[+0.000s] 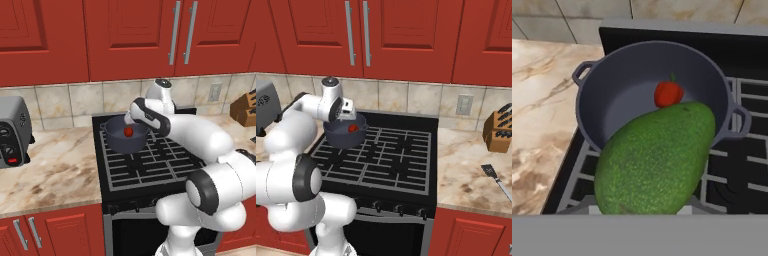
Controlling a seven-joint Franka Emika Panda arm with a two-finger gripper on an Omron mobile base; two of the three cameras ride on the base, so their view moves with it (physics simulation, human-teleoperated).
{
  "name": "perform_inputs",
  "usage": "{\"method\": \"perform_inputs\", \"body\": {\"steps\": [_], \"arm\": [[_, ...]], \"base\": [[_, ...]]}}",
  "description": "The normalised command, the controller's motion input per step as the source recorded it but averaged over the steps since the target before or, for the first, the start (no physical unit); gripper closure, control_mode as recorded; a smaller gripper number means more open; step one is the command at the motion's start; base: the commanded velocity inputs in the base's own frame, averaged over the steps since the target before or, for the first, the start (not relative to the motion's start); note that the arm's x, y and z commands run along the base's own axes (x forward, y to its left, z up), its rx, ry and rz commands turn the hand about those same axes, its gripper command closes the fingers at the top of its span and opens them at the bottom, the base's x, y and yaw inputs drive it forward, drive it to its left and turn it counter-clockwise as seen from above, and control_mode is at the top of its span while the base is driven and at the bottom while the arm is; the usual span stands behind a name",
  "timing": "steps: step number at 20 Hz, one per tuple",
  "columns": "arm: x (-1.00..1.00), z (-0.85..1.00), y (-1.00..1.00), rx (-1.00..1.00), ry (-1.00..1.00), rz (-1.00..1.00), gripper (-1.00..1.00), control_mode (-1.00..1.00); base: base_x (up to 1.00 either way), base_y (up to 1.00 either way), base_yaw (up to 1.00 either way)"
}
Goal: Put the bell pepper and avocado in the pot. Retrieve the spatula and lightly stir the vegetables in the pot.
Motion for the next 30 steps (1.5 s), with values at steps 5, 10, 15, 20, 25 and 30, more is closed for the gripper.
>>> {"method": "perform_inputs", "body": {"steps": [5,10,15,20,25,30], "arm": [[0.12,-0.33,0.04,0.00,0.00,0.00,1.00,-1.00],[0.26,-0.14,0.08,0.00,0.00,0.00,1.00,-1.00],[0.35,-0.13,0.04,0.00,0.00,0.00,1.00,-1.00],[0.26,-0.07,0.01,0.00,0.00,0.00,1.00,-1.00],[0.22,-0.10,0.00,0.00,0.00,0.00,1.00,-1.00],[0.18,-0.12,0.00,0.00,0.00,0.00,1.00,-1.00]], "base": [[0.00,0.00,0.00],[0.00,0.00,0.00],[0.00,0.00,0.00],[0.00,0.00,0.00],[0.00,0.00,0.00],[0.00,0.00,0.00]]}}
